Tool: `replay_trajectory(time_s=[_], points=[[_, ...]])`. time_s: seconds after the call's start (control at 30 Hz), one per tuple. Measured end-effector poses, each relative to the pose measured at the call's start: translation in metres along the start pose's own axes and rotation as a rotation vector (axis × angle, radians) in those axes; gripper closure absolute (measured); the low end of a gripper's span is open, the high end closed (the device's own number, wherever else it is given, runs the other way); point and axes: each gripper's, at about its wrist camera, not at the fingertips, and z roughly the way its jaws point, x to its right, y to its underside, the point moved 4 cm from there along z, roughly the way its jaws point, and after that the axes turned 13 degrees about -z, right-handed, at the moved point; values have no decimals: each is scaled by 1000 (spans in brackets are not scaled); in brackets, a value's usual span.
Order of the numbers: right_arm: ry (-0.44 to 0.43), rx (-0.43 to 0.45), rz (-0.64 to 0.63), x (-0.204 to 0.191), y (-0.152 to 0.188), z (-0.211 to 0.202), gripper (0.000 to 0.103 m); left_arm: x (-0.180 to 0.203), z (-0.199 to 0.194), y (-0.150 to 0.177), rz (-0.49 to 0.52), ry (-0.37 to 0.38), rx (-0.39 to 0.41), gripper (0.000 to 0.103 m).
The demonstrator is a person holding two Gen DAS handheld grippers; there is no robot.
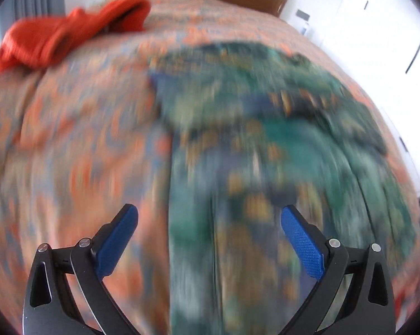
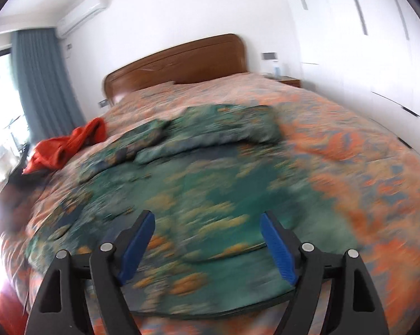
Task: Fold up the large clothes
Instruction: 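Release the right tool and move the left tool to the jacket hem, then grasp the jacket hem with the left tool while the right tool grasps the hem too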
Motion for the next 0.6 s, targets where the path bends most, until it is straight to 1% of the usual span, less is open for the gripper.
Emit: replay_trajectory(time_s=[0.03,0.1,0.13,0.17,0.2,0.23,0.3,0.33,0.4,0.43,0.5,0.53,0.57,0.6], points=[[3,-17,20,16,-5,2,23,-6,-2,18,-11,14,-33,1],[-5,-60,46,45,-12,10,23,-10,0,36,-10,20,-59,1],[2,-99,51,61,-14,17,23,-11,1,46,-6,23,-64,1],[-4,-134,51,71,-15,24,23,-11,2,53,-7,32,-72,1],[-18,-187,54,84,-15,34,23,-11,4,57,-11,51,-84,1],[-26,-222,60,92,-13,41,23,-8,7,58,-17,78,-100,1],[-93,-303,77,100,-5,56,23,-1,9,68,-34,151,-136,1],[-116,-325,89,101,-2,60,23,1,10,69,-33,160,-136,1],[-211,-377,122,97,5,71,23,4,11,70,-29,167,-138,2],[-241,-384,148,93,8,74,23,4,11,69,-38,179,-147,3],[-281,-399,150,86,10,75,22,0,8,70,-59,200,-159,10],[-299,-409,142,83,11,76,22,0,6,68,-70,205,-167,18],[-294,-419,142,84,11,78,22,-2,4,68,-75,209,-171,24],[-294,-428,154,85,12,79,22,-4,2,67,-83,212,-174,26]])
